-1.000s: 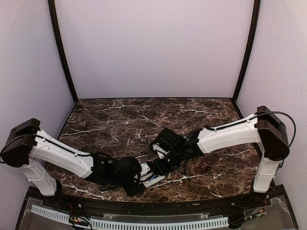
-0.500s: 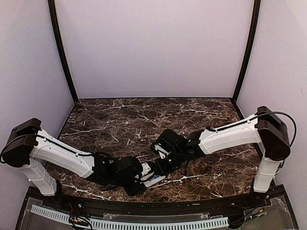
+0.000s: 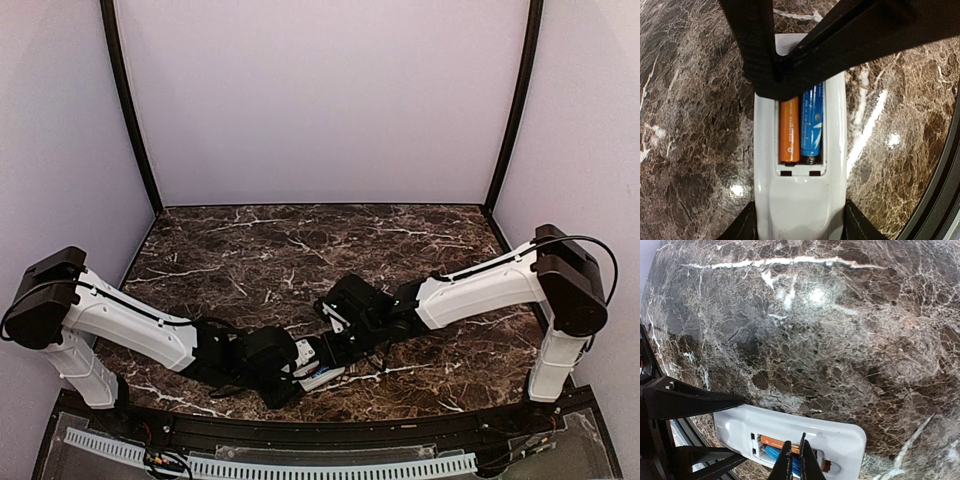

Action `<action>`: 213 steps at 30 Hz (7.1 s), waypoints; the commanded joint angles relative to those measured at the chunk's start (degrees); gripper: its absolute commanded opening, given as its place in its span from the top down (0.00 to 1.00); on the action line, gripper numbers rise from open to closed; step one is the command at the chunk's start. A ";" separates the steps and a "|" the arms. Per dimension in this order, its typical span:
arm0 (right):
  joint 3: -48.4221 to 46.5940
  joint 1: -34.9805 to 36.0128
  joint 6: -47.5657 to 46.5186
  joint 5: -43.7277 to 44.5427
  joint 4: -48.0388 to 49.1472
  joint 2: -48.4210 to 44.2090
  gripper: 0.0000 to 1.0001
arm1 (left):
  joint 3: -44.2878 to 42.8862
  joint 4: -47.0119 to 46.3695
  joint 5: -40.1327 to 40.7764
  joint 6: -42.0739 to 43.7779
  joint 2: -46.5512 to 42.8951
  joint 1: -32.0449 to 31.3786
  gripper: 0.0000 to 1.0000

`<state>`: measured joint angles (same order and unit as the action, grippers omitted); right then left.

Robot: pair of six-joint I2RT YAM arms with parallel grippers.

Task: Load the batteries into the remote control
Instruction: Load the battery into the battery compartment.

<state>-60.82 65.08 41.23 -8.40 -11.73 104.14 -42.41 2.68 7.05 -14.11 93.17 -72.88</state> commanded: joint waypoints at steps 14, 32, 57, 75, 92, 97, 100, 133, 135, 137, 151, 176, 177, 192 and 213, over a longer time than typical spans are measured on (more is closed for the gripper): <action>-5.19 1.09 -4.98 4.32 -9.01 -2.80 0.84 | 0.93 4.53 -3.60 -0.48 3.79 0.20 0.55; -5.02 0.53 -3.48 3.03 -12.88 -2.39 0.80 | 0.69 4.53 -3.97 -0.40 4.21 0.37 0.55; -2.11 -0.55 -1.48 -0.69 -10.56 -2.24 0.86 | 1.11 4.47 -3.77 -0.65 3.58 0.67 0.44; -1.62 -2.73 -3.92 -1.82 -12.25 -5.64 0.79 | 5.61 2.44 -4.11 -2.71 -3.58 0.80 0.32; -1.31 -3.56 -5.00 -5.22 -8.51 -1.84 0.79 | 3.75 2.74 -6.84 -2.70 1.04 0.73 0.45; -1.43 -3.56 -5.24 -5.55 -8.42 -1.08 0.83 | 3.88 2.69 -6.88 -2.62 0.71 0.72 0.48; -1.57 -3.59 -5.27 -6.01 -8.33 -1.03 0.87 | 4.42 2.39 -6.88 -2.59 -0.28 0.72 0.50; -6.43 -4.82 -10.61 -4.62 -17.00 -2.76 0.82 | 4.35 2.41 -6.92 -2.68 -0.16 0.73 0.56; -6.79 -4.90 -10.81 -4.61 -16.64 -2.21 0.82 | 4.36 2.42 -6.88 -2.69 -0.14 0.75 0.56; -6.98 -4.88 -10.80 -4.90 -16.05 -1.38 0.82 | 4.36 2.38 -6.87 -2.68 -0.11 0.73 0.56; -6.07 -4.89 -9.89 -8.04 -13.48 1.32 0.89 | 4.36 2.41 -6.87 -2.68 -0.12 0.72 0.57; -3.39 -1.54 -5.82 -9.98 -12.44 3.77 0.98 | 4.10 2.50 -6.88 -2.85 0.34 0.81 0.58; -3.61 -1.48 -5.74 -9.52 -12.66 4.02 0.98 | 4.10 2.55 -6.87 -2.88 0.37 0.81 0.58; -9.01 1.42 -5.72 6.86 -26.26 6.28 0.87 | 4.18 2.50 -6.90 -2.86 0.20 0.98 0.59; -7.50 -3.95 -6.98 -5.87 -15.88 -3.58 0.95 | 4.27 2.51 -6.87 -2.88 0.14 1.16 0.59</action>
<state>-70.17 62.67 34.41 -9.98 -32.08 102.02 -40.03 -0.71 2.90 -16.71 91.53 -71.85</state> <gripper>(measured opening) 0.082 0.511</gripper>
